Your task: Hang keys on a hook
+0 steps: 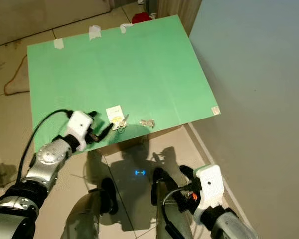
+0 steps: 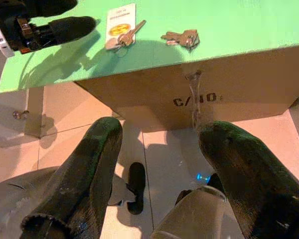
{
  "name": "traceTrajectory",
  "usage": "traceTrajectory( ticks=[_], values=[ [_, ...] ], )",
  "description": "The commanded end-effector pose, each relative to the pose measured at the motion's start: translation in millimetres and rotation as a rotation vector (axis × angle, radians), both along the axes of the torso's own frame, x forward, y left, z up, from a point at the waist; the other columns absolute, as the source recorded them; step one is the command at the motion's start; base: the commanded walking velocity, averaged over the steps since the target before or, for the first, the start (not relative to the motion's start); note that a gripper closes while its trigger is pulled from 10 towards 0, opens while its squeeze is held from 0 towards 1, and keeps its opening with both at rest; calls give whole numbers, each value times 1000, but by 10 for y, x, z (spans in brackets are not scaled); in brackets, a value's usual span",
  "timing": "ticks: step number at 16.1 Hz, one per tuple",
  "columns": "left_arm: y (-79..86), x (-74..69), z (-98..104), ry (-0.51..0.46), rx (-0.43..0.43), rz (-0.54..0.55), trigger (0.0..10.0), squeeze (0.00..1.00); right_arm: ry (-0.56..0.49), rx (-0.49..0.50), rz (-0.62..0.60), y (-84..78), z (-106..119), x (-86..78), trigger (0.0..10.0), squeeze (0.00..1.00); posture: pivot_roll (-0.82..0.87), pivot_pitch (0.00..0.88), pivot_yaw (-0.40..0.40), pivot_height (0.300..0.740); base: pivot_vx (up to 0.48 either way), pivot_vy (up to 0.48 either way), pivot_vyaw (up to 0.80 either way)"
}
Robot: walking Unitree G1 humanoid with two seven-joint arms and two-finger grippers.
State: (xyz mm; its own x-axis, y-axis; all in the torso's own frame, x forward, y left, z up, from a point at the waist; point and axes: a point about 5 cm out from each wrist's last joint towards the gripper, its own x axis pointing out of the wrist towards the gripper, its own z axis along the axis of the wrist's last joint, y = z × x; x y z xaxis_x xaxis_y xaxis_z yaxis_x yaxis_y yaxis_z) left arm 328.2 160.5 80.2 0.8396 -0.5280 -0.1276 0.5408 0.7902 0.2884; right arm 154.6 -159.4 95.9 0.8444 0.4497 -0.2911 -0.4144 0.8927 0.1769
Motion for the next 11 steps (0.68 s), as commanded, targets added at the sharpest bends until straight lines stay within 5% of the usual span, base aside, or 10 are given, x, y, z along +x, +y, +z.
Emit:
traceTrajectory(
  ticks=[1, 11],
  values=[
    [-23, -77, -105, 33, 9, -39, 10000, 0, 30, 11, -11, 13, -19, -64, 10000, 0, -399, 451, 45, 740, 0, 0, 0],
    [-188, -176, -258, 79, 52, -144, 10000, 0, 39, 26, 5, 123, -47, -51, 10000, 0, -383, 436, 45, 740, 0, 0, 0]
  ],
)
